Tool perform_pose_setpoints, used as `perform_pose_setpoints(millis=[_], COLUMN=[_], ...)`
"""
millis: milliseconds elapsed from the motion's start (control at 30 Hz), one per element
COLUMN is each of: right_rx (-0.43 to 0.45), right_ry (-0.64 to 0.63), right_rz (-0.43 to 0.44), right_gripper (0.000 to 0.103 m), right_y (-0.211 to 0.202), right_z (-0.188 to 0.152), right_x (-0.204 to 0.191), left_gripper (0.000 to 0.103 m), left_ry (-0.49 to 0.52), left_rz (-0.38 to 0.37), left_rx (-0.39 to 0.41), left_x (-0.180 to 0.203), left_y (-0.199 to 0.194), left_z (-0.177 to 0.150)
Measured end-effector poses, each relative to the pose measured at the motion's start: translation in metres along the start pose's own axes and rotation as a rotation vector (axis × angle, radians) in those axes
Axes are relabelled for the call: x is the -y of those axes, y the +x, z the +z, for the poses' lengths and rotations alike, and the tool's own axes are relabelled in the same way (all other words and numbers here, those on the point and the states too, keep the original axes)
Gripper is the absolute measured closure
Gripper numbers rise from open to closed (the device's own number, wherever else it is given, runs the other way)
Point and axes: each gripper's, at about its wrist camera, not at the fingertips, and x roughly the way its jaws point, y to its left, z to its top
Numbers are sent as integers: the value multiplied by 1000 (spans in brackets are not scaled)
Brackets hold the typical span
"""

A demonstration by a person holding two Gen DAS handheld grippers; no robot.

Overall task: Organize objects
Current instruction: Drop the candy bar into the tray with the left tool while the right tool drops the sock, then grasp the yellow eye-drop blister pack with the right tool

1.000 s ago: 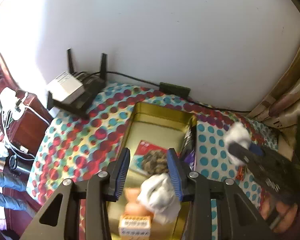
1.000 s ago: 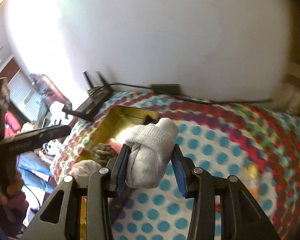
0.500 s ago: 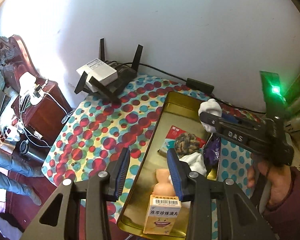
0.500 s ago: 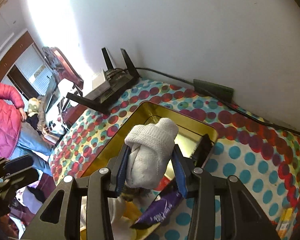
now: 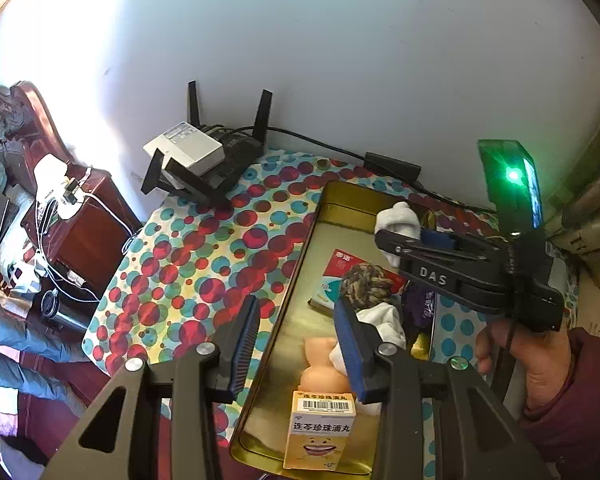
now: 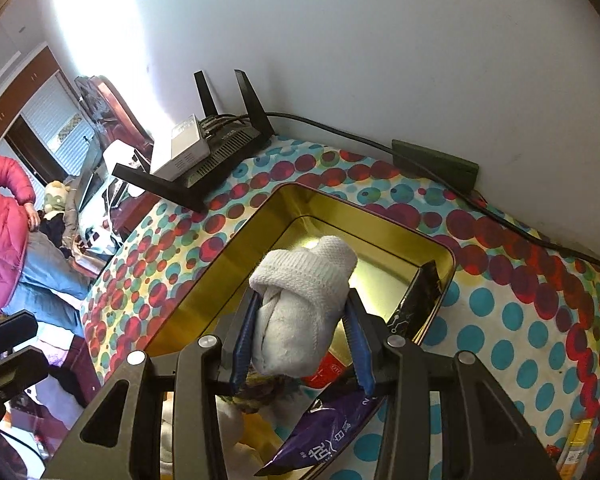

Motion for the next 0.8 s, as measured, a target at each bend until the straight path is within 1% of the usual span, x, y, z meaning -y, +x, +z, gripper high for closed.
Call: perform_pose_setpoints(millis=[133,200,233,300,333,367,433,533,633,733,800], right_rx=[-8,-11,-10,-1,16,30,47,103,148,174,169], right_ry=[-6,-11,-16,-28,-37,-44,-36,-30,-32,0,41], right_rz=[-7,-10,-13,-32,-59,-66,-51,-49,-76,-138,-193], right_gripper=[61,57,53,26,24,24,24,24,23,23,23], right_y=[2,3,4,3,0,-4,-12,-39,-72,-103,-120], right_z=[0,0,0,-1,-1,-2,-2,-8,-23,-45,-62], right_x=[-1,-3,-3,-6,-8,-10,-10,-8,4,31,57], left_gripper=[64,64,64,64,64,64,64,64,64,64,64], left_ry=[13,16,18,20,21,22,32,49,73,106,130], left_rz=[8,6,6,5,4,4,-4,-24,-54,-82,-99], left_rx=[-8,-9,-9,-4,2,7,16,27,40,33,25], left_x=[5,6,7,9,9,11,15,25,42,60,73], left_y=[2,2,2,0,-1,-1,-2,-2,-1,3,6], left_z=[-1,-1,0,1,2,3,6,12,17,17,15])
